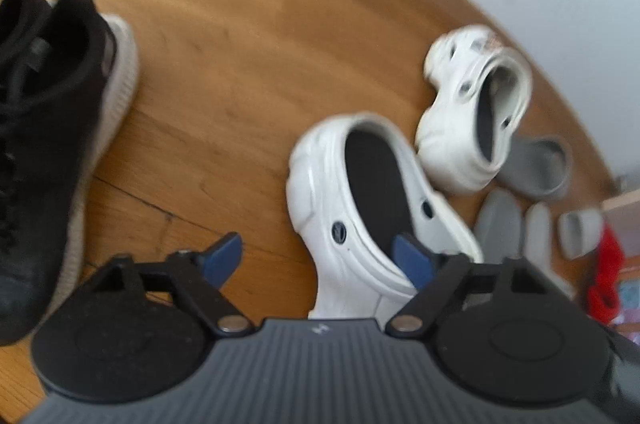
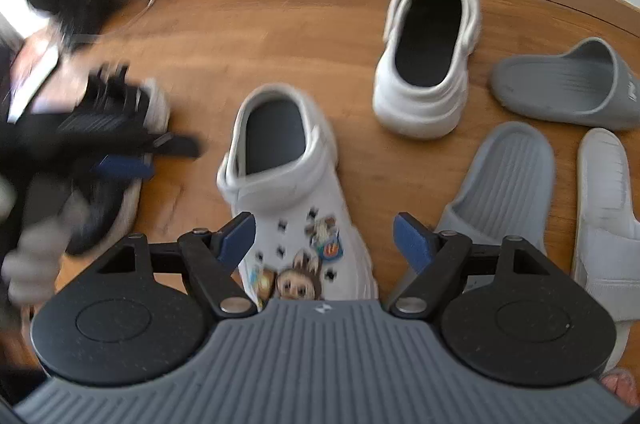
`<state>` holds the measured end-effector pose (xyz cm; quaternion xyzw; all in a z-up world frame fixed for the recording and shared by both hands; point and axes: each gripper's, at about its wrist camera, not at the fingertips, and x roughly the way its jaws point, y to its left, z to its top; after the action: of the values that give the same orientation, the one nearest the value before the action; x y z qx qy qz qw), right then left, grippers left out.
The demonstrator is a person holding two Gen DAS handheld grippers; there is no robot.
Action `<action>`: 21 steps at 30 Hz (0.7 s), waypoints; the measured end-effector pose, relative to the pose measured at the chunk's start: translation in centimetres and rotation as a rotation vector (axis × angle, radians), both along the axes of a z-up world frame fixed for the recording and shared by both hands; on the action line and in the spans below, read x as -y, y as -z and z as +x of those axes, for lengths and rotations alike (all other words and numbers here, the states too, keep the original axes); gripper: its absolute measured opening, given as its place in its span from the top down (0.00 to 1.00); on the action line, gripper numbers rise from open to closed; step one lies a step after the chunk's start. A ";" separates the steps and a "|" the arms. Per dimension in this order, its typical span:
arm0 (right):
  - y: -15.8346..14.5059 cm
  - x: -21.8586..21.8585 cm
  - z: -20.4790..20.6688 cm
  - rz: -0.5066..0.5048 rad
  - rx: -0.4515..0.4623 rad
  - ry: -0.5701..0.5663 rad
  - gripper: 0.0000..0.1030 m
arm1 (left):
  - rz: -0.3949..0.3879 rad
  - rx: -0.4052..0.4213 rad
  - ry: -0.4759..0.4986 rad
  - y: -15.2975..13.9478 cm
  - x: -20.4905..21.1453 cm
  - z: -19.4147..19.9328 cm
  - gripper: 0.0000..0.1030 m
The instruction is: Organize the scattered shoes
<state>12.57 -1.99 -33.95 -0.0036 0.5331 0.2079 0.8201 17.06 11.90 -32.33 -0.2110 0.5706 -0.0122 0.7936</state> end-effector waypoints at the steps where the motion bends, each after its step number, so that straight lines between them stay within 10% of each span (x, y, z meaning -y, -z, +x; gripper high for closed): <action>1: 0.2 -0.2 -0.2 -0.005 0.002 -0.026 0.26 | -0.010 -0.003 -0.005 0.4 0.3 0.2 0.53; 7: -0.1 -0.1 -0.2 -0.028 0.001 -0.107 0.23 | 0.024 -0.026 0.014 0.7 2.2 1.0 0.71; 14: 0.3 -0.3 0.5 -0.021 -0.001 -0.114 0.20 | 0.078 -0.040 -0.033 -1.1 0.6 0.4 0.41; 21: 0.3 -0.5 0.4 -0.032 -0.001 -0.112 0.20 | 0.018 -0.129 -0.008 0.8 1.2 1.6 0.55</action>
<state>12.97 -1.45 -34.25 -0.0466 0.5359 0.2447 0.8067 18.70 10.67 -33.13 -0.2066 0.6199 0.0097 0.7569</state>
